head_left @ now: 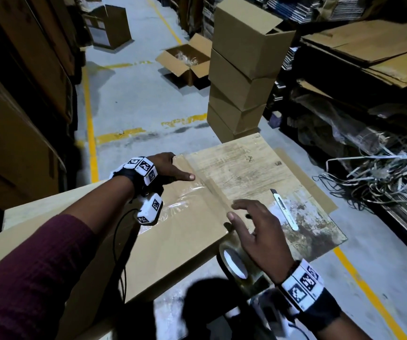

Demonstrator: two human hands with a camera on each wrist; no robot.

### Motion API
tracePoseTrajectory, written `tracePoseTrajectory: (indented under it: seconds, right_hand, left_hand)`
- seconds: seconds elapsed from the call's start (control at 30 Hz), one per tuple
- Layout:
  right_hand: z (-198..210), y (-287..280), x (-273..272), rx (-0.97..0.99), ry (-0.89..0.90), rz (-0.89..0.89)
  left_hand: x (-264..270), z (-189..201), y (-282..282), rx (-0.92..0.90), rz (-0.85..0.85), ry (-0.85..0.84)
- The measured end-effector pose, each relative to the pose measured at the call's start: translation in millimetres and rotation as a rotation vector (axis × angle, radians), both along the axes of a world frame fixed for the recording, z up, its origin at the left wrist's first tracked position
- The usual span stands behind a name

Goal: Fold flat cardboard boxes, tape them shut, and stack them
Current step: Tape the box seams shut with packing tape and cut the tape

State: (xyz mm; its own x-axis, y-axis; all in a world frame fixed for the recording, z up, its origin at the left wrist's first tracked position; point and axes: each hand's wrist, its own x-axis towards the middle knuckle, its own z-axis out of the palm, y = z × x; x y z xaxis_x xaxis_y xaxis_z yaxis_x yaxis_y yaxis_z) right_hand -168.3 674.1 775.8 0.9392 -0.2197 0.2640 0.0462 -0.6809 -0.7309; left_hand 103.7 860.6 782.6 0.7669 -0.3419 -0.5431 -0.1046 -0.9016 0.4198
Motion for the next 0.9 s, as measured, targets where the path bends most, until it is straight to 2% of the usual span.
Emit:
tracePoseTrajectory:
  seconds: [0.07,0.1,0.27,0.4,0.57,0.7,0.9]
  right_hand:
    - [6,8,24,-0.099,-0.065,0.124]
    - [4,12,37,-0.146,-0.042,0.173]
    - [-21,29,77,-0.265,0.437,0.383]
    - [-20,33,89,-0.203,0.476,0.363]
    - [16,14,133,-0.311,0.751,0.484]
    - [31,31,188,-0.403,0.666,0.417]
    - [12,55,231,-0.437,0.697,0.33]
  left_hand:
    - [1,2,0,0.007,-0.008,0.015]
    - [1,3,1,0.006,-0.011,0.021]
    - [0,1,9,-0.119,0.043,0.046]
    - [5,-1,13,-0.233,0.141,0.049]
    - [7,-9,13,-0.344,0.217,0.023]
    - [8,-13,13,-0.427,0.242,0.027]
    - [13,-9,13,-0.387,0.153,0.044]
